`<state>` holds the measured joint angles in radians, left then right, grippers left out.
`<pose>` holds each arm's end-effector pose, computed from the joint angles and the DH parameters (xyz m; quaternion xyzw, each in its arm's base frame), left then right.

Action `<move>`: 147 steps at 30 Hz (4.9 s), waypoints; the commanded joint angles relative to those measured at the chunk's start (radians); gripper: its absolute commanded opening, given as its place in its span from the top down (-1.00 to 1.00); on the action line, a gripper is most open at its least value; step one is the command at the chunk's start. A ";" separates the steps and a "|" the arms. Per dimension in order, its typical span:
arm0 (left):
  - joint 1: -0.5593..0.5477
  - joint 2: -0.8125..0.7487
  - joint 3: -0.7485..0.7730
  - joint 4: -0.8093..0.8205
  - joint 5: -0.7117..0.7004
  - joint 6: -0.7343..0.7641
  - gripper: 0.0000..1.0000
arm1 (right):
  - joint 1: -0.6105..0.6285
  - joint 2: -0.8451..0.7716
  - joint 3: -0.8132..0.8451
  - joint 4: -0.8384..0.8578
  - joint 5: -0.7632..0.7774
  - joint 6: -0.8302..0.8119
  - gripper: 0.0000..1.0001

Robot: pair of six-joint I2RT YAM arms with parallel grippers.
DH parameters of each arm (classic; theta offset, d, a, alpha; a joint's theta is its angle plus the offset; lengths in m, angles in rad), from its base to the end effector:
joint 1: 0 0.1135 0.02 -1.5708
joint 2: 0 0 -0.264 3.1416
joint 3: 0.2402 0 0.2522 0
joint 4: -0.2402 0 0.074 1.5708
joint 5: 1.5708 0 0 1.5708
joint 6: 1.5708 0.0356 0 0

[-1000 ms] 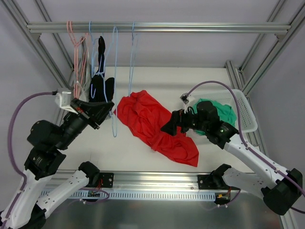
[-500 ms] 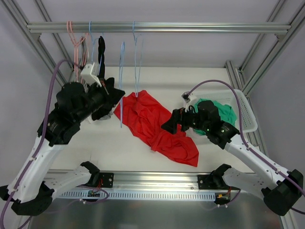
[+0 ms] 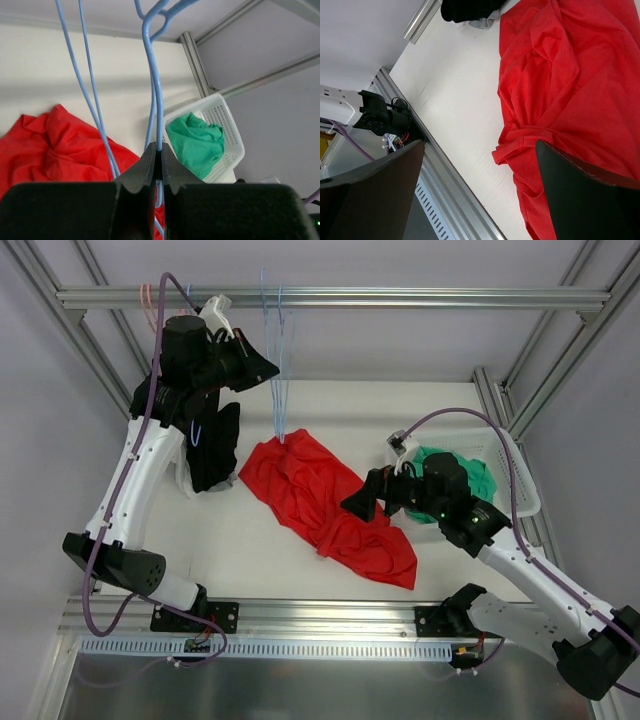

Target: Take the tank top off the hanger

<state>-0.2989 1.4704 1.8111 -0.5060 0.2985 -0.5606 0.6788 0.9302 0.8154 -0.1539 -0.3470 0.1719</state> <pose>0.2941 -0.1016 0.4968 -0.0032 0.7607 -0.3694 0.5337 0.1606 0.1451 0.3282 -0.2977 0.7322 0.3714 0.4871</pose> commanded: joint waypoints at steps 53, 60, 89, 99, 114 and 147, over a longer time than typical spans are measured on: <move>0.020 -1.216 -1.059 0.027 -0.358 0.364 -0.97 | 0.173 0.819 0.305 -0.027 0.603 -0.112 0.99; 0.018 -1.249 -1.067 0.029 -0.364 0.361 -0.97 | 0.173 0.457 0.297 -0.012 0.577 -0.146 0.99; 0.018 -1.269 -1.072 0.027 -0.361 0.349 -0.97 | -0.419 0.285 1.175 -0.507 0.649 -0.459 0.99; 0.018 -1.262 -1.072 0.029 -0.352 0.346 -0.97 | -0.636 0.227 0.797 -0.342 0.554 -0.301 0.99; 0.020 -1.260 -1.072 0.029 -0.346 0.341 -0.97 | -0.838 0.113 0.024 0.126 0.146 0.250 0.99; 0.020 -1.266 -1.073 0.030 -0.363 0.344 -0.97 | -0.750 0.271 -0.067 -0.229 0.773 0.825 0.99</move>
<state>-0.2863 0.2005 0.7410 -0.5133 -0.0628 -0.2184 -0.1226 1.2247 0.6941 -0.2558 0.3138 0.8257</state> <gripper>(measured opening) 0.986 0.042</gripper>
